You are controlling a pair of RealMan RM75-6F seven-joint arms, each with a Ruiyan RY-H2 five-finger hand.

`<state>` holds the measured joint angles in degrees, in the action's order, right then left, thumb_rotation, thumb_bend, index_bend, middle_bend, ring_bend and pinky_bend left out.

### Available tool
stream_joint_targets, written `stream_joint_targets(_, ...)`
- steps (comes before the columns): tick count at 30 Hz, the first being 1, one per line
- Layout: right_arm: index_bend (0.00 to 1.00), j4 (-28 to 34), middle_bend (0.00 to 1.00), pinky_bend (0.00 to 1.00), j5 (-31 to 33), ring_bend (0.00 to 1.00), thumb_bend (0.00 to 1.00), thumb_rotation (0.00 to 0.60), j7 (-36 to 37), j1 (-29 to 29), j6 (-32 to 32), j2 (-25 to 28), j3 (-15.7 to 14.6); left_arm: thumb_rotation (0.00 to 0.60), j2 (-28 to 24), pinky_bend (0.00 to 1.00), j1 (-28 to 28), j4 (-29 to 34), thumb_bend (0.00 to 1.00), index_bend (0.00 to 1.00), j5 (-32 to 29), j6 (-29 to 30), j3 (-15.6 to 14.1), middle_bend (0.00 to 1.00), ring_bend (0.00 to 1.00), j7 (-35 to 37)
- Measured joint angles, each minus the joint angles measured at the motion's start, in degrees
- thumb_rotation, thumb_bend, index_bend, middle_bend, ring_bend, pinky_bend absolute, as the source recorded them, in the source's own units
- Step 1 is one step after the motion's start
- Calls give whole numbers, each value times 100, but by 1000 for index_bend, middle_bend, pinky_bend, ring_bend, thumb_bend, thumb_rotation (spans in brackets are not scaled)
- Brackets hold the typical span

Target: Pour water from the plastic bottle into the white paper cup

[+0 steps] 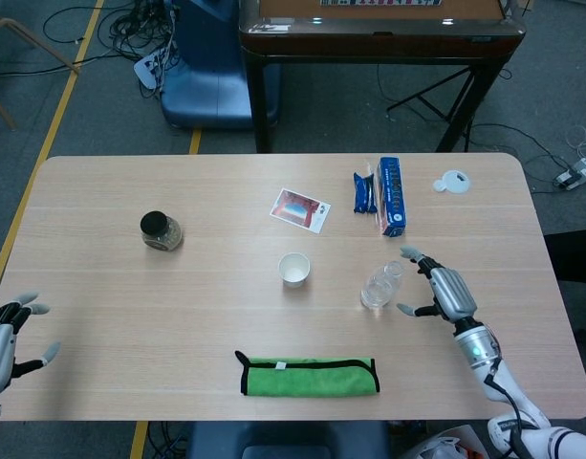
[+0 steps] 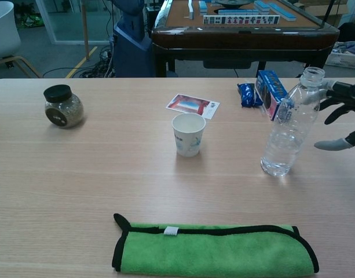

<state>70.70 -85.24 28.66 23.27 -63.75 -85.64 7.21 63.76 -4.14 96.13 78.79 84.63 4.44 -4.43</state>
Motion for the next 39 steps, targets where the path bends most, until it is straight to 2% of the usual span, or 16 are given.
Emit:
stream_joint_targets(14, 169, -1109, 236, 324, -199, 195, 14, 600, 893, 405, 170, -810, -153, 600, -55, 508, 65, 11, 170, 351, -4, 47, -7, 211, 240, 96)
stream_joint_targets(26, 224, -1658, 280, 325, -253, 206, 14, 600, 1239, 667, 235, -1246, -206, 600, -117, 508, 120, 40, 169, 351, -3, 79, -11, 212, 240, 199)
stream_joint_targets(33, 336, -1866, 365, 330, -226, 285, 38, 600, 1374, 755, 246, -1412, -217, 600, -144, 508, 148, 62, 170, 351, -9, 105, -6, 212, 240, 229)
stream_joint_targets(39, 377, -2014, 426, 346, -180, 352, 86, 600, 1420, 801, 289, -1514, -224, 600, -161, 507, 165, 81, 170, 351, -6, 116, -5, 212, 240, 238)
